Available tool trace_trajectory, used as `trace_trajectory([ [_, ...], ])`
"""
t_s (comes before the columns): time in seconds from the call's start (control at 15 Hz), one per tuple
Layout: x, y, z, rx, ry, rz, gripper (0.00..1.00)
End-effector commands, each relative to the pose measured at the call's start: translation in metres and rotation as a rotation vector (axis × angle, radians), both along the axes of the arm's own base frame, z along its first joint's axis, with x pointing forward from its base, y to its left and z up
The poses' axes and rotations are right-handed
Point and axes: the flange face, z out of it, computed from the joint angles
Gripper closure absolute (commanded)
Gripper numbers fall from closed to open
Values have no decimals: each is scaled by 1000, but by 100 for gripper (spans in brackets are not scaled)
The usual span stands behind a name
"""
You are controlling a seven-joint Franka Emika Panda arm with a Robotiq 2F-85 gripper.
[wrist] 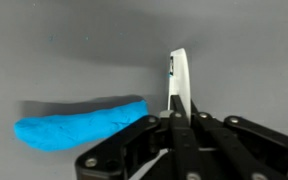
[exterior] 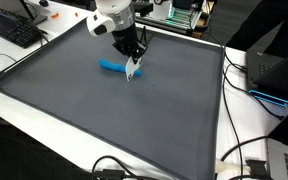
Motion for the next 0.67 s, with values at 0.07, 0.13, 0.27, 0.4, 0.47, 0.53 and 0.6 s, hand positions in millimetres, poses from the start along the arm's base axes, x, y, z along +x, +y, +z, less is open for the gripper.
trace_trajectory([
  [0.07,-5,-13,18,20,-7,-10,99],
  [0.13,-3,-16,22,15,-14,-13,99],
  [0.27,-1,-25,29,1,-30,-20,99],
  [0.4,2,-32,32,-9,-39,-22,99],
  [0.47,3,-35,33,-11,-42,-20,99],
  [0.53,4,-38,33,-12,-43,-18,99],
  [0.6,4,-39,31,-16,-45,-15,99],
])
